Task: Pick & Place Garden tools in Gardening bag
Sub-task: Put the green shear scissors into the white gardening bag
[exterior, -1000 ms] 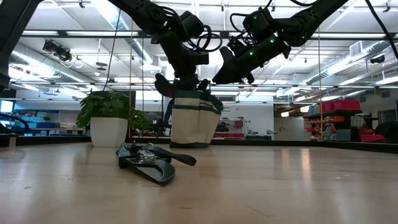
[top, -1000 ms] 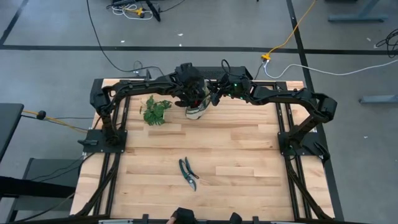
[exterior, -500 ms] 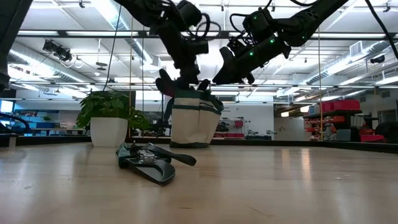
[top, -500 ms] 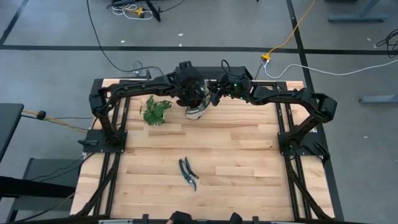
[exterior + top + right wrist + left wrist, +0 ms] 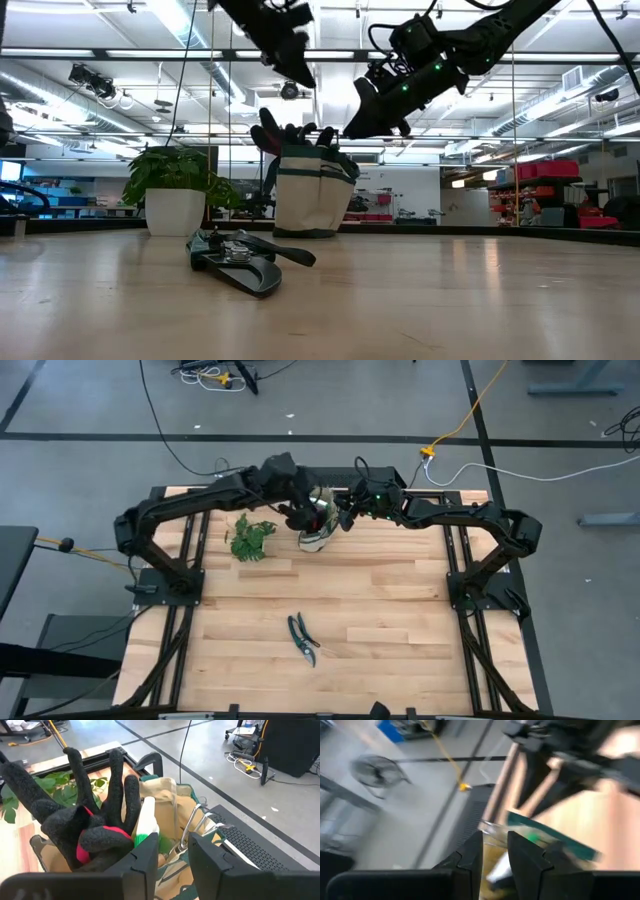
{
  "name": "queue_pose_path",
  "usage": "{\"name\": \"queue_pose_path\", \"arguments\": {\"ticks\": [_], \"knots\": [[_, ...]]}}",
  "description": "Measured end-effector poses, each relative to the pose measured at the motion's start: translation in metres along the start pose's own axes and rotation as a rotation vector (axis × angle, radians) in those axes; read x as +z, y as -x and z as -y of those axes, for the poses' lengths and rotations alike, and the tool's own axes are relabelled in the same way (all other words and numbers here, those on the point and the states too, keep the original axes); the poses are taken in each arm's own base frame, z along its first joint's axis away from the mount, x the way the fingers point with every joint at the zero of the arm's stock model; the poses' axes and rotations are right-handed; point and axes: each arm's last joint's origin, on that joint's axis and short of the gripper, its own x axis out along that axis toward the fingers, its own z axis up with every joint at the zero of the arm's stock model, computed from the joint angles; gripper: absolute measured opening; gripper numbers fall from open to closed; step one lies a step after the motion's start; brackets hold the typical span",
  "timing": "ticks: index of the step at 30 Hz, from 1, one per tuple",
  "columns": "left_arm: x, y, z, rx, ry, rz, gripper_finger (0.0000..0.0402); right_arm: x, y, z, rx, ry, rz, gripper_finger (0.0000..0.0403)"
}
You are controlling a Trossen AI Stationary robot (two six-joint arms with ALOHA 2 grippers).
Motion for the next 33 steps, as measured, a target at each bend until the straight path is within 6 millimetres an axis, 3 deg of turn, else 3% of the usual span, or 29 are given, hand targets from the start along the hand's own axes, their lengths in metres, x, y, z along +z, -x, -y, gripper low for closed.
{"name": "queue_pose_path", "arguments": {"ticks": [6, 15, 24, 33], "knots": [[-0.010, 0.025, 0.003, -0.240, 0.136, -0.081, 0.0096, -0.001, 0.000, 0.000, -0.001, 0.000, -0.015, 0.0107], [-0.022, 0.043, 0.028, -0.531, 0.106, -0.229, 0.0096, -0.001, 0.000, 0.000, -0.001, -0.002, -0.013, 0.0107], [-0.018, 0.064, 0.077, -0.728, -0.067, -0.229, 0.0096, -0.001, 0.000, 0.000, -0.001, -0.011, -0.013, 0.0107], [-0.013, 0.090, 0.127, -0.818, -0.241, -0.189, 0.0096, -0.001, 0.000, 0.000, -0.001, -0.012, -0.012, 0.0107]]}}
